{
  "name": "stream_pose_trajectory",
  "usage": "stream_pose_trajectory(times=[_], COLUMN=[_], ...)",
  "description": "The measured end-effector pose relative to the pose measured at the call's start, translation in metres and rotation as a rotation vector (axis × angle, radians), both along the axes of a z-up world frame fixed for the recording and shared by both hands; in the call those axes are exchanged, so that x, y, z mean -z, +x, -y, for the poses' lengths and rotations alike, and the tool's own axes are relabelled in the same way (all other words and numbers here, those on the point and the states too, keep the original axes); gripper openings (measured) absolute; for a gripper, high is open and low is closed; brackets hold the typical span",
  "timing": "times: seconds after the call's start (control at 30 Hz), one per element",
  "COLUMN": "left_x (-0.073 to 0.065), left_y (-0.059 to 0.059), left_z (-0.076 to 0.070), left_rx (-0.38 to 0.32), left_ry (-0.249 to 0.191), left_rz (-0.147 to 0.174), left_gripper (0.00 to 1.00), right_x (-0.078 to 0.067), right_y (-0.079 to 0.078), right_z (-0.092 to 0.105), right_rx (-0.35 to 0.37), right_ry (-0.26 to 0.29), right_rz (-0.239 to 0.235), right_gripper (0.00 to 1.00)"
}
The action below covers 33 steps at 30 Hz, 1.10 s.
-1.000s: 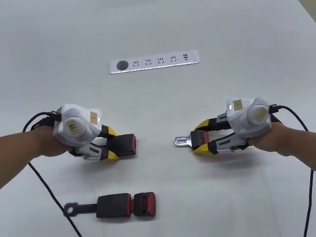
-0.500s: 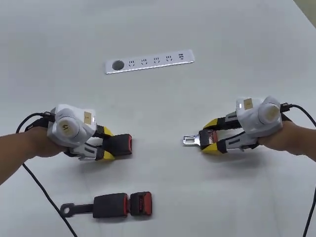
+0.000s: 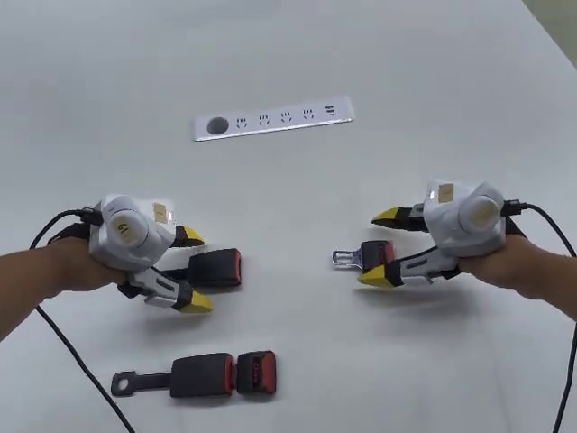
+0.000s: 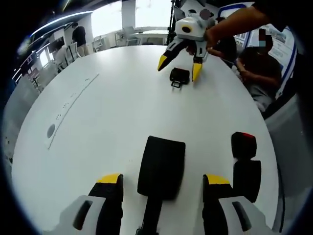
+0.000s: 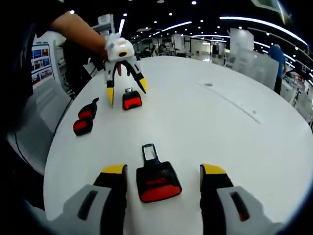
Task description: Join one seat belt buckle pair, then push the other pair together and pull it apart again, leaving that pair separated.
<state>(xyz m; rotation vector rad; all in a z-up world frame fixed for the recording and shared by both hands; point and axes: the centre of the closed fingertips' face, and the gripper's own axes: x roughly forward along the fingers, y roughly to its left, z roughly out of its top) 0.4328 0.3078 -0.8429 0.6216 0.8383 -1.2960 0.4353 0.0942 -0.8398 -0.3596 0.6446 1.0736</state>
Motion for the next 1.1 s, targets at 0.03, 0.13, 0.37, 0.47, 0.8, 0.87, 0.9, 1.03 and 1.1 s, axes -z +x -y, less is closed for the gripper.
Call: stream_pose_trajectory(times=[0.03,0.13,0.37,0.47,0.8,0.87,0.9,1.03,1.1], left_x=[-0.004,-0.017,-0.054,-0.072,-0.118,-0.121,-0.122,-0.127,-0.124], left_y=[0.002,0.006,0.019,0.011,-0.026,-0.040,-0.046,-0.064,-0.077], left_z=[-0.002,-0.001,-0.017,-0.025,-0.066,-0.066,-0.067,-0.069,-0.072], left_rx=[-0.030,-0.129,-0.491,-0.564,-0.830,-0.842,-0.839,-0.821,-0.797], left_ry=[0.001,-0.056,-0.233,-0.315,-0.487,-0.508,-0.505,-0.525,-0.514], left_rz=[0.011,0.022,0.055,0.100,0.220,0.204,0.212,0.238,0.236], left_gripper=[0.69,0.79,0.92,0.95,1.00,1.00,1.00,1.00,1.00], right_x=[-0.004,-0.013,-0.038,-0.053,-0.088,-0.093,-0.094,-0.098,-0.097], right_y=[0.002,0.004,0.007,0.003,-0.025,-0.034,-0.037,-0.057,-0.069], right_z=[0.000,-0.001,-0.005,-0.007,-0.004,-0.008,-0.009,-0.017,-0.023], right_rx=[0.034,0.124,0.325,0.424,0.615,0.618,0.622,0.613,0.586], right_ry=[0.010,0.016,0.100,0.176,0.212,0.211,0.204,0.209,0.203], right_rz=[0.009,0.042,0.132,0.145,0.229,0.234,0.238,0.246,0.243], right_gripper=[0.65,0.71,0.77,0.83,0.90,0.91,0.92,0.93,0.93])
